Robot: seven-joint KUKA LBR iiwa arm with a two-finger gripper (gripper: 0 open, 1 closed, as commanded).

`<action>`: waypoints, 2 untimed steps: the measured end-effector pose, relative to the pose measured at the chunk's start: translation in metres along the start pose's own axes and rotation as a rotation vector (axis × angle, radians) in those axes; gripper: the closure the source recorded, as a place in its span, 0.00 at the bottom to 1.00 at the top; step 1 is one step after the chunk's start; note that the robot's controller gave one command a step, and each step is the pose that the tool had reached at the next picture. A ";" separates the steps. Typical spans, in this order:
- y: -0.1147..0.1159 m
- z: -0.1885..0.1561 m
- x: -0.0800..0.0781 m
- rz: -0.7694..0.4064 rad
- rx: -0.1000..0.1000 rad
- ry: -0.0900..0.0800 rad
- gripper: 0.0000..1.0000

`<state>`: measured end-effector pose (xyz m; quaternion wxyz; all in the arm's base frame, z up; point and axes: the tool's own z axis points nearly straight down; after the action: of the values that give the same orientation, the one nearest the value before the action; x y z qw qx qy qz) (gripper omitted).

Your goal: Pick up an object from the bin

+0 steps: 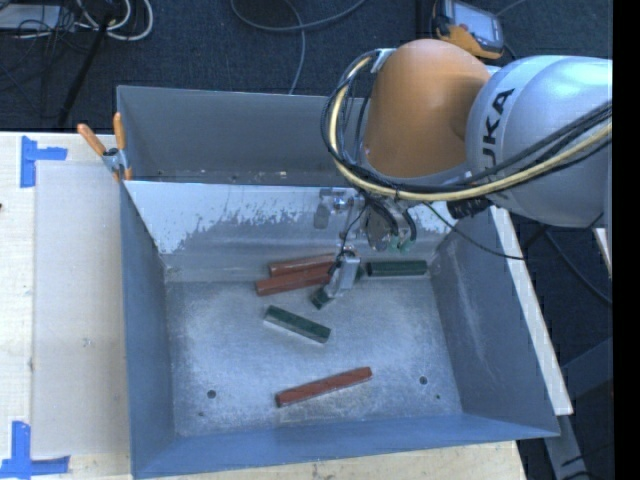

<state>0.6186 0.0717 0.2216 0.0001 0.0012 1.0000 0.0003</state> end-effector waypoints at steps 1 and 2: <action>-0.014 0.137 0.051 0.071 0.002 0.011 0.00; -0.014 0.133 0.048 0.073 0.000 0.001 1.00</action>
Offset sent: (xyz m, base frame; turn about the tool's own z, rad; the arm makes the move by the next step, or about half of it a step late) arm -0.0477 -0.0141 -0.1318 0.0739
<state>0.5707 0.0583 0.0890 -0.0005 0.0376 0.9993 0.0002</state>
